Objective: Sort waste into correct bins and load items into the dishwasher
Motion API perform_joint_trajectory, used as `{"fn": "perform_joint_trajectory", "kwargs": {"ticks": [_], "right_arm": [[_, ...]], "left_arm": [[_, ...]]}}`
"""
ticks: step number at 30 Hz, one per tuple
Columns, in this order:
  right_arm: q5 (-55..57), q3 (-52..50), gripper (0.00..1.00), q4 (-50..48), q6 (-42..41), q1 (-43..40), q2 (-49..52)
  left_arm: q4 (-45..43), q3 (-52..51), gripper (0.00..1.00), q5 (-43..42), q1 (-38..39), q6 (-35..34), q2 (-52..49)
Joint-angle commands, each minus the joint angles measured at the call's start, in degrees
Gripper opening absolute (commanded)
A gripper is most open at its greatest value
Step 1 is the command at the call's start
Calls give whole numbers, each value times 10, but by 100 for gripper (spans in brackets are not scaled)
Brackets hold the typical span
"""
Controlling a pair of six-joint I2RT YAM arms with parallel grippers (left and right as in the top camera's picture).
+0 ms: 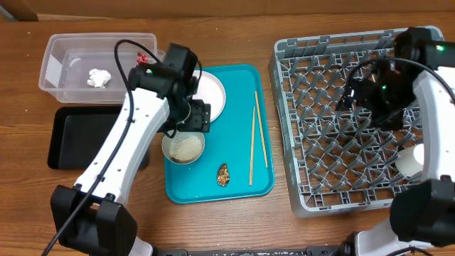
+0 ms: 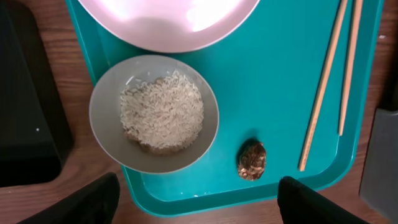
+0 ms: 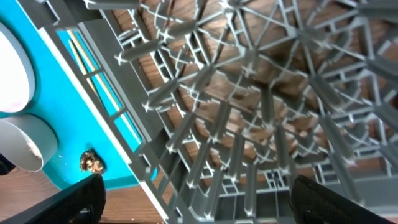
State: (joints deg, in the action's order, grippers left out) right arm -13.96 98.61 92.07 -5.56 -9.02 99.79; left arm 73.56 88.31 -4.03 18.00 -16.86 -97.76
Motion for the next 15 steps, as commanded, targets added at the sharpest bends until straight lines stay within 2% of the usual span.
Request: {"fn": "perform_joint_trajectory", "kwargs": {"ticks": [1,8,15], "right_arm": [[34,-1,96,14,-14,-7,-36],[54,-71,96,2,-37,-7,-105],[68,-191,100,-70,-55,-7,-205]], "left_arm": [[-3,-23,83,1,3,-26,5],[-28,-58,83,-1,7,-35,5],[-66,-95,83,-3,14,-35,5]]}}
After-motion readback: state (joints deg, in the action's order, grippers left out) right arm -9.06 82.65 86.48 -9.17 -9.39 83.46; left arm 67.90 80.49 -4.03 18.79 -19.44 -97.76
